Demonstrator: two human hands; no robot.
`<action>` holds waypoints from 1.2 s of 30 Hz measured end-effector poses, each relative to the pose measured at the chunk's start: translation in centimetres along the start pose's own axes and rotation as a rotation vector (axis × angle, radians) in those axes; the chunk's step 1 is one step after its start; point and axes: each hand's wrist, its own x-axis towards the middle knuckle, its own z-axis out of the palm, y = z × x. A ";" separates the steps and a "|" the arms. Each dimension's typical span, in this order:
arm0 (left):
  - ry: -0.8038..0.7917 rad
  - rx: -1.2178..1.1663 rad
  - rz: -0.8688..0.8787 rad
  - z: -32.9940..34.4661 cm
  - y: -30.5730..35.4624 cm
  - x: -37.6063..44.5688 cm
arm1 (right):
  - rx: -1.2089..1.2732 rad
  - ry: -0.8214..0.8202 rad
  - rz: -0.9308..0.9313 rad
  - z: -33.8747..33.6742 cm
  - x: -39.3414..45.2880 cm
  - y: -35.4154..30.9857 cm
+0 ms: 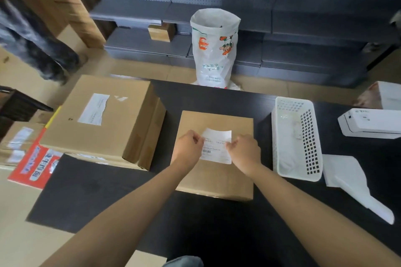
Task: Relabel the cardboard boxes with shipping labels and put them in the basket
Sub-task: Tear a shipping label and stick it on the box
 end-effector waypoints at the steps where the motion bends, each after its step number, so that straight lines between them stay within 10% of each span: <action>1: -0.020 0.027 0.009 0.2 -0.4 0.2 | -0.032 0.016 0.004 0.3 0.1 0.1; 11: 0.047 0.387 0.215 0.6 -2.0 0.4 | -0.217 0.227 0.054 2.7 -0.5 -0.3; 17: 0.016 0.687 0.844 0.3 -3.3 -0.1 | -0.329 0.099 -0.426 2.9 -1.5 1.1; 22: -0.259 0.827 0.692 1.0 -4.8 0.7 | -0.472 -0.093 -0.395 4.0 -1.1 2.9; 36: -0.214 0.761 0.587 0.6 -6.3 1.0 | -0.508 -0.040 -0.364 4.2 -1.0 4.8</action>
